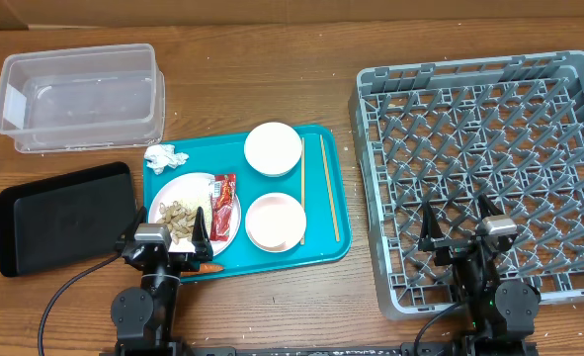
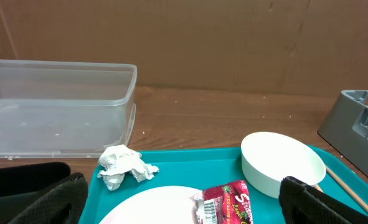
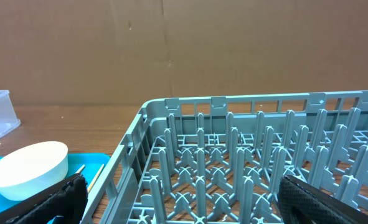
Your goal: Sort waste into correct bins and load items into the dishwasher
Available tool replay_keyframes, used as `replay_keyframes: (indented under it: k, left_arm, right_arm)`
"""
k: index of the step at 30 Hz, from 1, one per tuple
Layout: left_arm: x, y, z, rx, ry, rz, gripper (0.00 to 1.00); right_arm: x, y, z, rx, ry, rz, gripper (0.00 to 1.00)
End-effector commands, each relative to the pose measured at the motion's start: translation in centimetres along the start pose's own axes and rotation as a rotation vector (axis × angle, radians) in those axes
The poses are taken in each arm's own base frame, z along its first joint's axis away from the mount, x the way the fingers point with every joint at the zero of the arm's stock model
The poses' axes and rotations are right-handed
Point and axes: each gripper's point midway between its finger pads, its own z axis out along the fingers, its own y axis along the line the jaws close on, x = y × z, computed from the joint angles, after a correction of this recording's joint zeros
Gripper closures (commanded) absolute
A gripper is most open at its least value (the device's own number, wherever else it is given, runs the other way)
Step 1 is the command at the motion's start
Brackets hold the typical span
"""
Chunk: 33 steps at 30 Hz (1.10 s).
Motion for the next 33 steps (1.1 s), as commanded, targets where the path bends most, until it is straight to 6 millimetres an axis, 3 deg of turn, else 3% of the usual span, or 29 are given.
replay_keyframes:
  k: [1,33]
  left_arm:
    - [0.01,-0.18,-0.03,0.013,-0.004,0.011,0.0]
    - [0.05,-0.31,-0.02,0.02,-0.002,-0.011,0.0]
  right_arm:
    - [0.07,0.05,0.0,-0.001,-0.008,-0.008,0.0]
    - [0.17,0.03,0.02,-0.001,-0.004,0.043,0.0]
